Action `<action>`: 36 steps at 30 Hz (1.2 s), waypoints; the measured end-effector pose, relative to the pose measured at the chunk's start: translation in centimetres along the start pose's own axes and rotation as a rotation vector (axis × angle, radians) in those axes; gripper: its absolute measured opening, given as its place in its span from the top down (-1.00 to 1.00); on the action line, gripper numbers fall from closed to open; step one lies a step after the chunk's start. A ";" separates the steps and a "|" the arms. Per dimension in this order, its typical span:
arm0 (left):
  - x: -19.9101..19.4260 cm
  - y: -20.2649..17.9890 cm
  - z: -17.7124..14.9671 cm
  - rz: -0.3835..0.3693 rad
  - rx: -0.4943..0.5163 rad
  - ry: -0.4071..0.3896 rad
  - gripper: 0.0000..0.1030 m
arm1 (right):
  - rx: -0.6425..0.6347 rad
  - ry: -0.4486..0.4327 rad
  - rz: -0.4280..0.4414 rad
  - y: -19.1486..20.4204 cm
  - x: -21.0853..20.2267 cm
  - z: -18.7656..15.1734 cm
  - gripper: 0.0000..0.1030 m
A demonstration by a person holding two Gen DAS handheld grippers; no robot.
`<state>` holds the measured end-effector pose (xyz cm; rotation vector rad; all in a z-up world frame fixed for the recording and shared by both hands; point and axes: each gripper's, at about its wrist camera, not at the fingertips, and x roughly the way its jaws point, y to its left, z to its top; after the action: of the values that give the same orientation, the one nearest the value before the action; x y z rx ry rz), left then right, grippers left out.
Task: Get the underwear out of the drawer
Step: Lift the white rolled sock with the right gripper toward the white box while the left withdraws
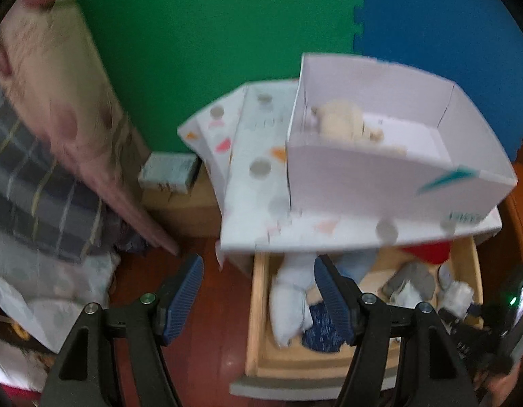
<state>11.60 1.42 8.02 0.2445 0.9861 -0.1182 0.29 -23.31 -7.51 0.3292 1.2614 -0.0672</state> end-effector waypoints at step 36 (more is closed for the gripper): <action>7.4 -0.8 -9.6 -0.125 -0.186 0.072 -0.35 | -0.198 -0.446 -0.033 8.2 -18.2 16.0 0.15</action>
<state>7.66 3.23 -3.35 0.0169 1.0771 -0.1317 11.29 -22.39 15.50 0.1117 0.8226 -0.0410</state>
